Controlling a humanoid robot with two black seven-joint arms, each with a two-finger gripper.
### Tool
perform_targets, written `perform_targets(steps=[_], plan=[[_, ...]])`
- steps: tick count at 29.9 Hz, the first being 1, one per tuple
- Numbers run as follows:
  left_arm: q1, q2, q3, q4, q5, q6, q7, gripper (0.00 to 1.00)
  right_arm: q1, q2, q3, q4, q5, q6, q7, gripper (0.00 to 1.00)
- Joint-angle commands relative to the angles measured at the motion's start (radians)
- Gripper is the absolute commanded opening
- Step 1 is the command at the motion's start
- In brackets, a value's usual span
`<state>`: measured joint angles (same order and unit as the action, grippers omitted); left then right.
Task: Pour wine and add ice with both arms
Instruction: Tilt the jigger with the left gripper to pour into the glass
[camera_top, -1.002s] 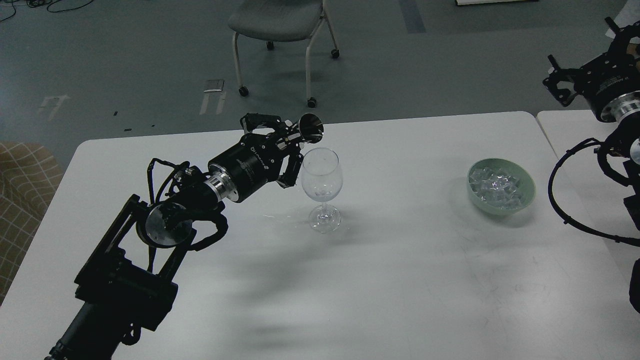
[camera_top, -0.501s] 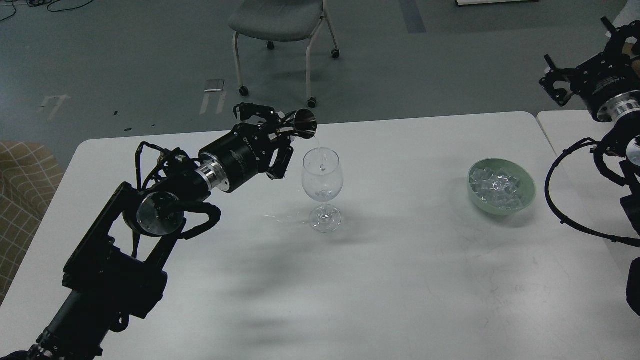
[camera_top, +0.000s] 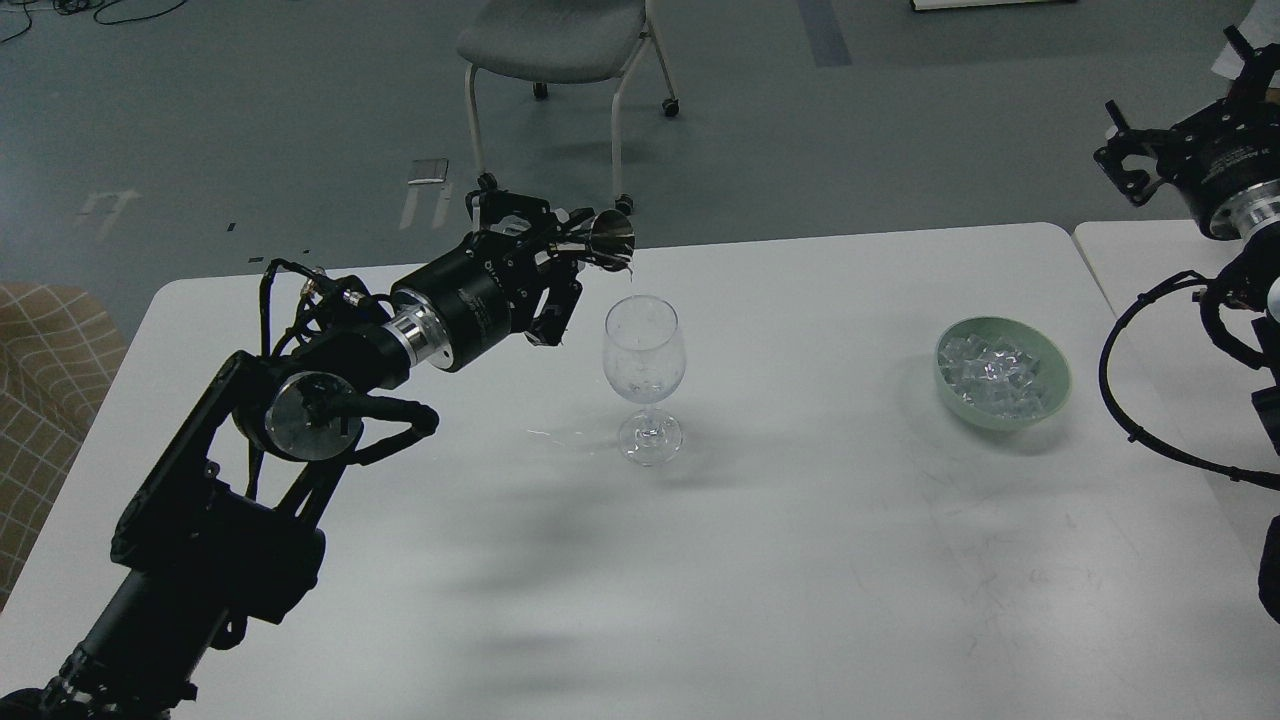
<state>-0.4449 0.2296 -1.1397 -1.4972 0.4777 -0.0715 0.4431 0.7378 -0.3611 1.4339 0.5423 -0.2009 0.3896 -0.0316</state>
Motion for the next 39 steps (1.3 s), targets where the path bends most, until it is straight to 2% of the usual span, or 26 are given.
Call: perform_targets(steps=[1,16,25,32,39], plan=[[-0.008,0.007,0.0,-0.006,0.025,-0.002,0.005,0.11,0.0,-0.001,0.0,0.001,0.001,0.0,-0.001,1.0],[-0.069,0.053,0.011,-0.014,0.09,-0.039,0.025,0.11,0.002,-0.001,0.0,0.002,0.001,0.002,-0.001,1.0],[-0.106,0.054,0.03,-0.058,0.153,-0.047,0.037,0.11,0.008,-0.001,0.0,0.002,0.0,0.015,-0.002,1.0],[-0.132,0.08,0.055,-0.061,0.225,-0.116,0.037,0.11,0.008,-0.002,0.002,0.002,0.0,0.015,-0.001,1.0],[-0.138,0.085,0.057,-0.06,0.285,-0.145,0.037,0.11,0.008,-0.007,0.002,0.002,0.001,0.015,-0.001,1.0]])
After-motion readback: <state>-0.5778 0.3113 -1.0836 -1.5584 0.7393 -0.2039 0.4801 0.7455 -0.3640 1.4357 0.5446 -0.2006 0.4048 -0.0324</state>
